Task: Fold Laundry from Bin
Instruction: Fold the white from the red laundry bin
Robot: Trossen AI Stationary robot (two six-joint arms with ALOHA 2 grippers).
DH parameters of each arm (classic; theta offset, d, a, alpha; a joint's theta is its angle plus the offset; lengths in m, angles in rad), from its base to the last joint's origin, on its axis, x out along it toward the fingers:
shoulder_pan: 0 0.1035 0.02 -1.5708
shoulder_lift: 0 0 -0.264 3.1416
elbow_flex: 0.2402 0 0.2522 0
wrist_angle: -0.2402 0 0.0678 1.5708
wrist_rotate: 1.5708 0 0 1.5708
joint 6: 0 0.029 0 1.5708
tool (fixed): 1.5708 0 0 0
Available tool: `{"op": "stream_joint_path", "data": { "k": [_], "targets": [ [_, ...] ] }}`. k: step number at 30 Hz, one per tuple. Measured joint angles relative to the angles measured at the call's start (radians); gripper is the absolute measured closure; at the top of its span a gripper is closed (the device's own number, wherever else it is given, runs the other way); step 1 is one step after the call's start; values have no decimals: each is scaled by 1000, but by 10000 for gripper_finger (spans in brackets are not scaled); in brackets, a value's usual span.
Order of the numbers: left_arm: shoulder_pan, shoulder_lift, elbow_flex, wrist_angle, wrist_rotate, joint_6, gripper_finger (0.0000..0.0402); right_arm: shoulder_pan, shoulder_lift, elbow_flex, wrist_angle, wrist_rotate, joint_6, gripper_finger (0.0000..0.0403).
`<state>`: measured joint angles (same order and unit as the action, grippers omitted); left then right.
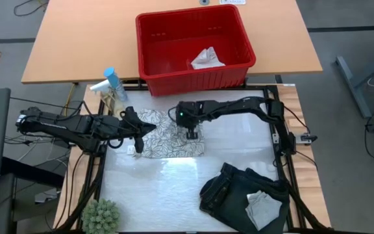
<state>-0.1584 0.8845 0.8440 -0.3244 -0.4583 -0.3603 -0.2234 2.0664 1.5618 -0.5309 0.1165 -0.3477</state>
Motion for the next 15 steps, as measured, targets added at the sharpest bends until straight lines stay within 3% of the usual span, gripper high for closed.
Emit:
{"op": "stream_joint_path", "data": {
  "k": [8,15],
  "targets": [
    [0,0,0,0,-1,-1,395,-82,0,5,208,47,7,383],
    [0,0,0,-2,2,-17,395,-85,-10,130,92,43,79,378]
  ]
}}
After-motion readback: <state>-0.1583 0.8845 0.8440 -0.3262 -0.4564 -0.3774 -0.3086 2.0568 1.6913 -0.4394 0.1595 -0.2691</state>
